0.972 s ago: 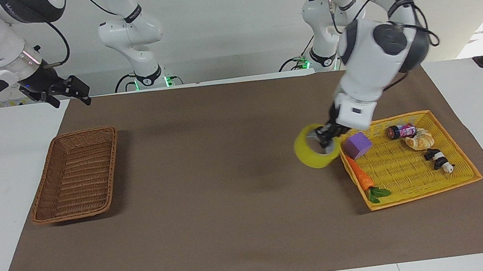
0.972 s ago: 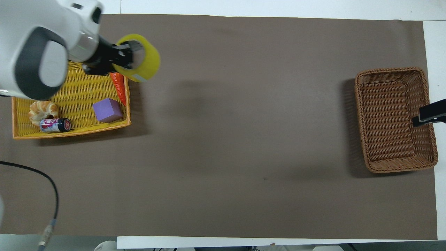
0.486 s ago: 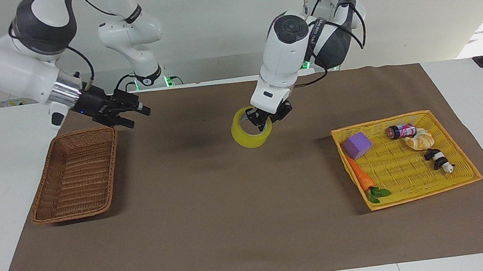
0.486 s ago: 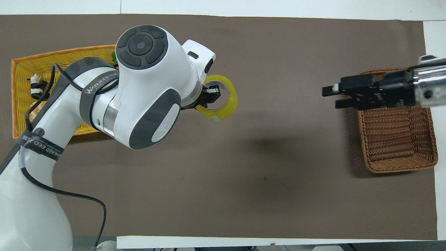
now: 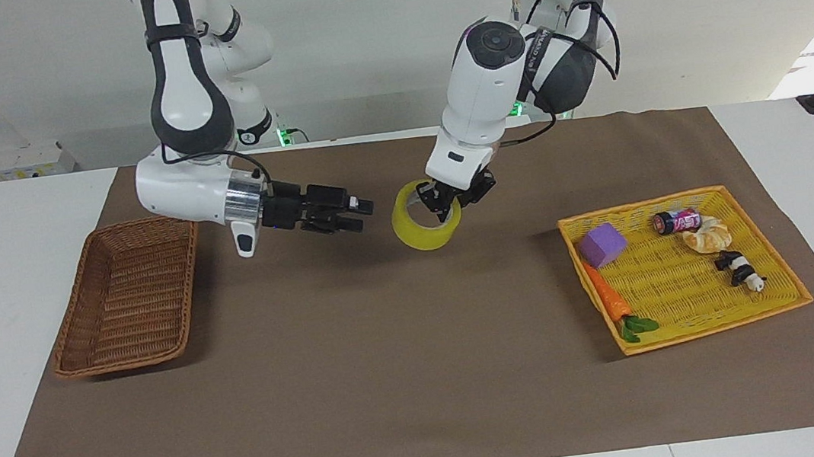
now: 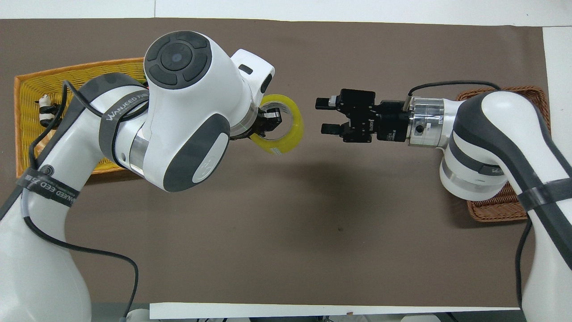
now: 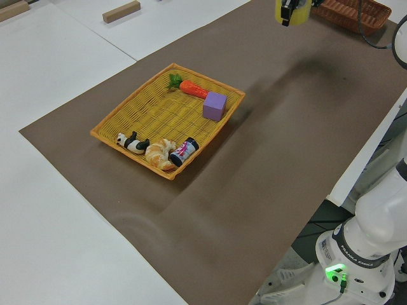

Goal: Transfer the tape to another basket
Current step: 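Reach the right gripper toward the tape roll held by the left gripper, then grasp the tape with the right gripper while the left gripper releases it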

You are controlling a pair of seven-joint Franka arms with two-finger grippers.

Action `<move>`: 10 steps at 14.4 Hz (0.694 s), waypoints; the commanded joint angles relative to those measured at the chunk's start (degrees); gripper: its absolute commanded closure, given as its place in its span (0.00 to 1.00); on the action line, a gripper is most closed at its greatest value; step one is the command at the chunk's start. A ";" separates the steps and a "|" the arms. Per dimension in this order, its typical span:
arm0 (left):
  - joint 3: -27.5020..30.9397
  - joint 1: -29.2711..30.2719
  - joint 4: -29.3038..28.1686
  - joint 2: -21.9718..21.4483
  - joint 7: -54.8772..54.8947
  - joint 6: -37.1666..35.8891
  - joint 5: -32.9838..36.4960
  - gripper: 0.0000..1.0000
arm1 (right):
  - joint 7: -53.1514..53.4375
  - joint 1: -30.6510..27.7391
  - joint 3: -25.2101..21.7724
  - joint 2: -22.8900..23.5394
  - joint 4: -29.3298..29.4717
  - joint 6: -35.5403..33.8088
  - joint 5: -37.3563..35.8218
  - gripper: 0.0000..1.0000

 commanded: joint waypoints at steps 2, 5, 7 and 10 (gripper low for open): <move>0.50 -0.67 -1.73 -1.95 0.70 0.28 -0.25 1.00 | -1.09 2.94 0.01 -1.21 -2.05 3.19 5.42 0.00; 0.50 -0.76 -1.64 -1.95 0.61 0.11 -0.25 1.00 | -1.44 4.53 0.01 -1.21 -2.32 4.94 5.43 0.00; 0.59 -0.84 -1.73 -2.03 0.61 0.02 -0.25 1.00 | -1.61 5.32 0.01 -1.21 -2.32 5.83 5.43 0.00; 0.50 -0.84 -1.82 -2.04 0.61 0.02 -0.25 1.00 | -3.02 5.33 -0.08 -1.21 -2.32 5.66 4.81 0.27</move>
